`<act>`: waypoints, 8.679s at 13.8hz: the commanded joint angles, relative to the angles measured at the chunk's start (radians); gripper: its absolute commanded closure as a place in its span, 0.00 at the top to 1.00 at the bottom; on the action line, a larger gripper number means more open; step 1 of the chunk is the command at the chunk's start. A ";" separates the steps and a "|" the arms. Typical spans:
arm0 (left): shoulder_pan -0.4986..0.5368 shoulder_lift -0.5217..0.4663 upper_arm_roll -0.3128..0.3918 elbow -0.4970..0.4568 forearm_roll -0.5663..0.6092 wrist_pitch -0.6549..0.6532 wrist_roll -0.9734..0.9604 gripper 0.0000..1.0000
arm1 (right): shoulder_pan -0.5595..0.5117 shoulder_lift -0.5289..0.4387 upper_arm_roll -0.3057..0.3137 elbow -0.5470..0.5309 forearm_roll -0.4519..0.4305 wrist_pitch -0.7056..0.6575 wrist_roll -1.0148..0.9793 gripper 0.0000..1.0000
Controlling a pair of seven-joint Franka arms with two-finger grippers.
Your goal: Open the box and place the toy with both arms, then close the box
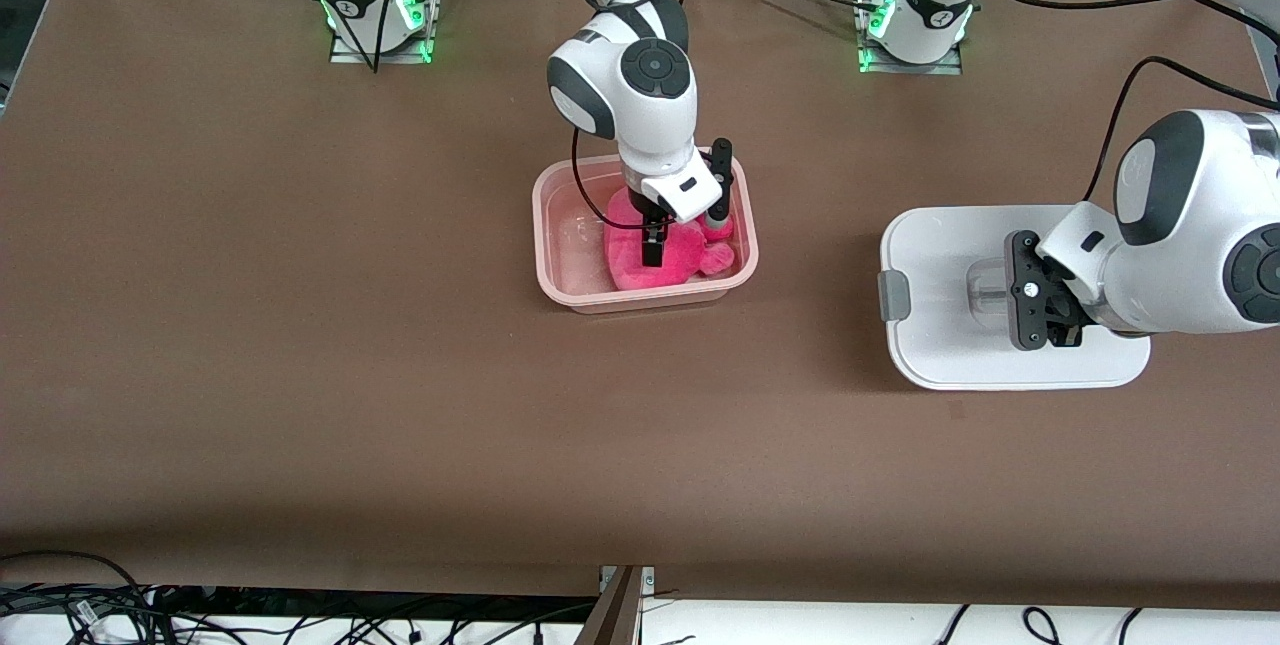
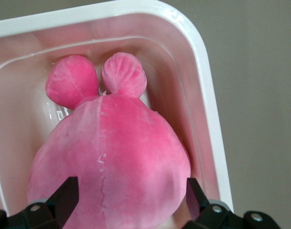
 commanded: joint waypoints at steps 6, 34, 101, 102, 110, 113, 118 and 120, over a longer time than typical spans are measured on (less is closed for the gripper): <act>-0.009 -0.028 -0.049 -0.043 -0.029 0.013 0.021 0.00 | -0.030 -0.038 -0.001 0.007 0.015 -0.047 -0.003 1.00; -0.400 0.015 -0.161 -0.084 -0.059 0.184 -0.601 0.00 | -0.395 -0.239 -0.008 0.009 0.214 -0.401 -0.162 1.00; -0.020 0.111 -0.024 0.204 -0.054 0.223 -0.893 1.00 | -0.667 -0.558 -0.046 -0.166 0.061 -0.483 0.477 1.00; -0.010 0.074 -0.006 0.171 -0.054 0.211 -0.929 1.00 | -0.667 -0.558 -0.046 -0.166 0.061 -0.483 0.477 1.00; -0.024 -0.395 0.039 -0.242 -0.064 0.065 -1.515 1.00 | -0.667 -0.558 -0.046 -0.166 0.062 -0.483 0.477 1.00; -0.018 -0.416 0.039 -0.252 -0.066 -0.015 -1.523 1.00 | -0.667 -0.558 -0.046 -0.166 0.062 -0.481 0.477 1.00; -0.006 -0.425 0.077 -0.256 -0.167 -0.015 -1.528 1.00 | -0.667 -0.558 -0.046 -0.166 0.062 -0.481 0.477 1.00; -0.004 -0.422 0.086 -0.255 -0.169 -0.015 -1.522 1.00 | -0.667 -0.558 -0.046 -0.166 0.062 -0.483 0.477 1.00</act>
